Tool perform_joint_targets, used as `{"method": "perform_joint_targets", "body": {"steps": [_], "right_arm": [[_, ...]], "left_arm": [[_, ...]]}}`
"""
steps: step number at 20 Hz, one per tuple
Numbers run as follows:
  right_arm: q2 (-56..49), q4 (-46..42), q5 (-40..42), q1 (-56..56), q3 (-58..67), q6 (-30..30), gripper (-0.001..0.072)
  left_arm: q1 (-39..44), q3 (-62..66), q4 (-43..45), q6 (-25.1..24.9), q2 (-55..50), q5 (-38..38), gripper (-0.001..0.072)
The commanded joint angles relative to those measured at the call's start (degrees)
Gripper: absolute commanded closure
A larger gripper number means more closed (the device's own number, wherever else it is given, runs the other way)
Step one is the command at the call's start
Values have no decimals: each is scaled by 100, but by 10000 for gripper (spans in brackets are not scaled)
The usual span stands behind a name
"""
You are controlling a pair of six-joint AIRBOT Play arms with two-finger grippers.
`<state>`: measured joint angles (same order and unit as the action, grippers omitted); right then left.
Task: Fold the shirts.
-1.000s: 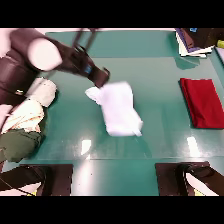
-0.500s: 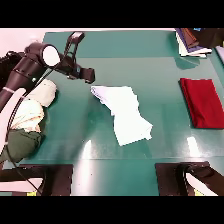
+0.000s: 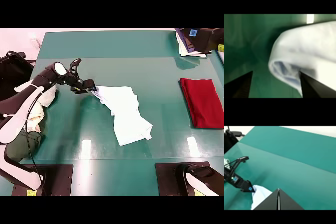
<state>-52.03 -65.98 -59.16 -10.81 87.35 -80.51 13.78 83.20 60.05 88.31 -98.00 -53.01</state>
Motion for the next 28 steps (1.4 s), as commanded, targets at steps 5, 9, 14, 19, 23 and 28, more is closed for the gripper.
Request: {"method": "perform_joint_targets", "body": {"steps": [5, 9, 14, 19, 23, 28], "right_arm": [[-422, -22, -833, 26, -13, -48, 696], [-675, 0, -2050, 643, -264, -101, 696], [-538, 22, -2020, 1692, -2922, -177, 441], [-1213, 1209, -1228, 1869, -5165, 236, 240], [-1923, 2260, -330, 1202, -5410, 605, 241], [-2472, 2175, 9, 466, -4675, 708, 697]], "left_arm": [[195, -11, -356, -330, -299, 807, 422], [151, 343, -256, -483, -271, 516, 681], [107, 1025, 146, -634, -271, -238, 682], [125, 1029, 146, -629, -271, -302, 681], [125, 1029, 140, -625, -271, -317, 681], [118, 1032, 151, -625, -227, -564, 682]]}}
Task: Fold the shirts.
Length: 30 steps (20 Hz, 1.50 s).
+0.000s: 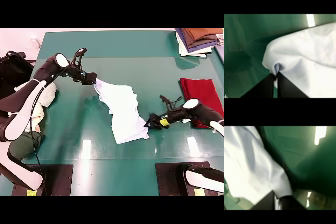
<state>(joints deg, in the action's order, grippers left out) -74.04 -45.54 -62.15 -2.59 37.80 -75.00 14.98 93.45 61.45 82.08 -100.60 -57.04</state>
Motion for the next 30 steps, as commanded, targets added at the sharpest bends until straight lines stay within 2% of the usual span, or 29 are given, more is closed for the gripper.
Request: {"method": "perform_joint_targets", "body": {"steps": [1, 6, 10, 13, 16, 19, 24, 27, 28, 29, 30], "right_arm": [[-173, -22, 229, -374, 522, 155, 697], [1357, -870, -914, 354, 2643, 146, 698], [2310, -1045, -1316, 1023, 4616, -63, 698], [2551, -1150, -1386, 1117, 5250, -157, 698], [2546, -1169, -1558, 892, 5097, -262, 698], [2546, -1228, -1534, 621, 4214, -299, 698], [2546, -1915, -1440, 413, 2730, -361, 698], [2549, -1902, -1370, 415, 2337, -363, 698], [2549, -1899, -1327, 415, 2280, -363, 698], [2546, -1899, -1307, 415, 2271, -363, 698], [2551, -1899, -1261, 415, 2284, -363, 698]], "left_arm": [[-2, 20, 90, 22, 155, -227, 683], [-2, 1126, 1589, 33, 1661, -389, 682], [55, 1976, 1696, -15, 3062, -431, 683], [337, 1996, 1690, -170, 3735, -627, 683], [726, 1904, 1703, -225, 3733, -1471, 683], [970, 1143, 1703, -221, 3569, -2020, 683], [1298, -1458, 1617, -219, 3442, -1679, 682], [1335, -2745, 850, -223, 3442, -1464, 672], [1335, -2955, 584, -223, 3442, -1429, 397], [1318, -2999, 426, -219, 3442, -1451, 175], [1281, -2929, 404, -197, 3475, -1486, 171]]}}
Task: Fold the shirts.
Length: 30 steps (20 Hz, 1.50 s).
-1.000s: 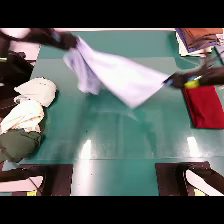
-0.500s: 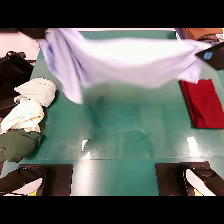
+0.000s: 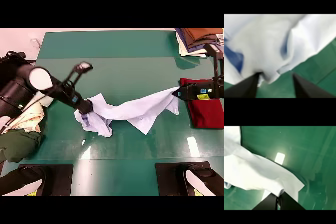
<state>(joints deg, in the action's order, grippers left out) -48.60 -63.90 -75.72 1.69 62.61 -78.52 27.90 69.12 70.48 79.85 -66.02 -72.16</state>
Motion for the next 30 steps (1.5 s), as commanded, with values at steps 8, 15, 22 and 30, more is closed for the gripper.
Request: {"method": "perform_joint_targets", "body": {"steps": [8, 15, 22, 30], "right_arm": [[2, -61, 267, -17, -98, -11, 698], [-142, -11, 271, -20, -116, -13, 698], [-201, -11, 271, -55, -122, -98, 698], [-201, -13, 273, -55, -98, -160, 698]], "left_arm": [[-2074, 9, -330, 568, 826, 474, 171], [-2369, -1589, -1882, -46, 74, 1027, 169], [-1845, -1580, -1554, -188, -372, 1473, 170], [-1700, -1300, -1158, 70, -616, 1711, 682]]}}
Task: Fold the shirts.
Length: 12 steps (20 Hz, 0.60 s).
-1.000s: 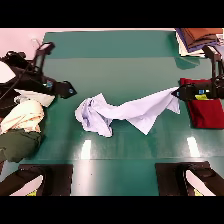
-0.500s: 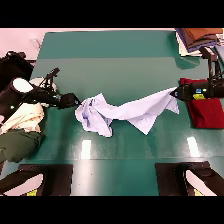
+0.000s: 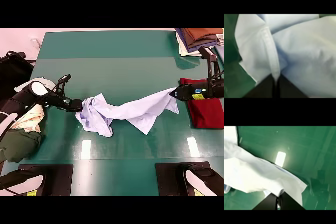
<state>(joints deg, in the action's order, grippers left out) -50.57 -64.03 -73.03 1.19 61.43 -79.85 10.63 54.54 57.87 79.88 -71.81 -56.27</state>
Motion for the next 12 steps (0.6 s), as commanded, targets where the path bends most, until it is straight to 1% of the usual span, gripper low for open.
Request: {"method": "perform_joint_targets", "body": {"steps": [1, 4, 8, 10, 12], "right_arm": [[-4, 0, 2, -4, 98, -24, 698], [-4, -2, -2, -2, 828, -22, 698], [-4, -42, -153, -2, 2516, -22, 698], [-2, -63, -315, 28, 3316, -22, 698], [-4, -61, -544, 188, 3995, -24, 698]], "left_arm": [[26, 404, 205, 85, -24, 57, 682], [24, 1657, 883, 271, 337, -350, 682], [26, 4009, 1770, 343, 1226, -640, 682], [26, 5090, 2035, 422, 1637, -693, 682], [26, 5866, 2133, 428, 1996, -678, 683]]}}
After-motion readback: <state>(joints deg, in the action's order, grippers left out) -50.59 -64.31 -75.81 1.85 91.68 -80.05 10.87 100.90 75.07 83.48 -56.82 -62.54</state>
